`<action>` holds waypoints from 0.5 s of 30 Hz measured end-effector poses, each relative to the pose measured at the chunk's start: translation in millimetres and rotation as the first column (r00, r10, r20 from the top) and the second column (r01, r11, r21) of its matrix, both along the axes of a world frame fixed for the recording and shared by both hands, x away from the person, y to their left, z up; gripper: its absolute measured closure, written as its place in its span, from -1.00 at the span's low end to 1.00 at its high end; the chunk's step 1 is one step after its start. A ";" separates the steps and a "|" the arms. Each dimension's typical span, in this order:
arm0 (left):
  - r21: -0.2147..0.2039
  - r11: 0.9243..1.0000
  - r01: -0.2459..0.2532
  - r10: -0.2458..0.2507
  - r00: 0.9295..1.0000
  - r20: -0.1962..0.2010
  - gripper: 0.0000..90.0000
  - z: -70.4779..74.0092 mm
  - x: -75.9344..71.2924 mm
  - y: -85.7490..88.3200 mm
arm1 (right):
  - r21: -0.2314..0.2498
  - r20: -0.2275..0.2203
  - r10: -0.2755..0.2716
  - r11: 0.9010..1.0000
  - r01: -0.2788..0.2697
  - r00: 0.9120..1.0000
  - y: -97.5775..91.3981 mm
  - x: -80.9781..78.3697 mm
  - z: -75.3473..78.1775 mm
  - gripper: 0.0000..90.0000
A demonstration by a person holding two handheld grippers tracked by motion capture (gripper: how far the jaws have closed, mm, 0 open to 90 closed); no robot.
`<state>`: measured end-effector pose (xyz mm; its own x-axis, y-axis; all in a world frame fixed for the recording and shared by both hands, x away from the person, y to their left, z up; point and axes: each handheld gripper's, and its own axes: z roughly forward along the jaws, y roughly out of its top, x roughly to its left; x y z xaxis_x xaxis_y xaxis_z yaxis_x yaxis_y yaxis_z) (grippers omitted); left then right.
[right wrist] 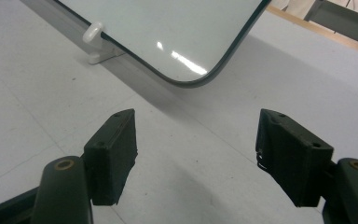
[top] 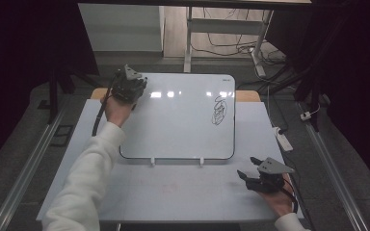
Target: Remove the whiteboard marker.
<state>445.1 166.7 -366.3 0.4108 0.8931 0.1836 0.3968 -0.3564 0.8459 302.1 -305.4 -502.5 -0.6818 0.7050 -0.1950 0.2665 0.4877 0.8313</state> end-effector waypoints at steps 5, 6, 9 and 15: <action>-0.039 0.997 0.064 -0.062 0.997 0.038 0.82 4.1 -26.0 8.4 | 0.008 0.019 -0.003 1.000 0.003 1.000 -0.4 -0.7 -0.3 -0.37; -0.052 0.994 0.092 -0.089 0.995 0.047 0.82 3.5 -37.3 10.9 | 0.018 0.029 -0.004 1.000 0.003 1.000 0.0 -1.7 -1.5 -0.37; -0.081 0.989 0.126 -0.122 0.991 0.054 0.82 2.4 -48.7 13.0 | 0.020 0.026 -0.002 1.000 0.001 1.000 1.2 -2.2 -1.8 -0.37; -0.125 0.967 0.220 -0.212 0.974 0.075 0.82 -3.5 -80.7 8.1 | 0.022 0.016 0.005 1.000 -0.005 1.000 3.8 -2.6 -0.5 -0.36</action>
<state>364.4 174.8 -369.8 0.5886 0.8022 0.1004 0.2693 -0.3116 0.9112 299.5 -301.7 -503.1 -0.6821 0.7060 -0.1904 0.2511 0.4707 0.8458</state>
